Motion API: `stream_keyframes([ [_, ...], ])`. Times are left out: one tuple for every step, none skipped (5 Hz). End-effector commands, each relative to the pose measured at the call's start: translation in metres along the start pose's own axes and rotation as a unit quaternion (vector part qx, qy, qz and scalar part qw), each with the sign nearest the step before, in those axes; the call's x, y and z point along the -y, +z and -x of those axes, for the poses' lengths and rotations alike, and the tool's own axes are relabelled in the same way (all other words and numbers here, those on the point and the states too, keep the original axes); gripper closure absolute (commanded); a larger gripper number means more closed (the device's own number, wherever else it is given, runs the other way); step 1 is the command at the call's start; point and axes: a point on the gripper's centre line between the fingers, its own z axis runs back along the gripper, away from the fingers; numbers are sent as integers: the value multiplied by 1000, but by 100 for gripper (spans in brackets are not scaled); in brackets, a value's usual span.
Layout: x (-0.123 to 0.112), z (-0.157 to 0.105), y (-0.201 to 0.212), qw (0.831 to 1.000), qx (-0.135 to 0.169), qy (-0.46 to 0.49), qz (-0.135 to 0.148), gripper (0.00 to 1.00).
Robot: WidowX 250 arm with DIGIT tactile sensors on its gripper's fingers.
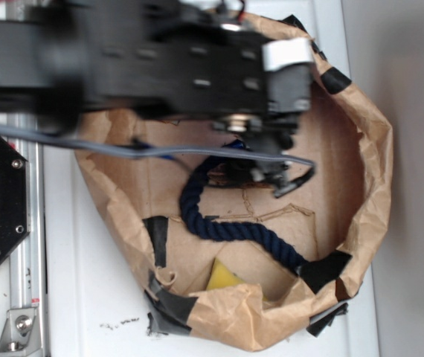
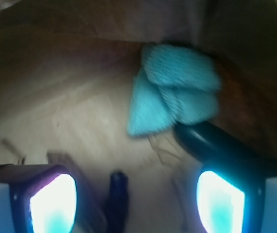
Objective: Grab the blue cloth.
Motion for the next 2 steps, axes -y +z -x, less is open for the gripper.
stream_keyframes([
  [4,-17,5,997,68,41,-12,0],
  [-18,-35,0,990,128,54,-31,0],
])
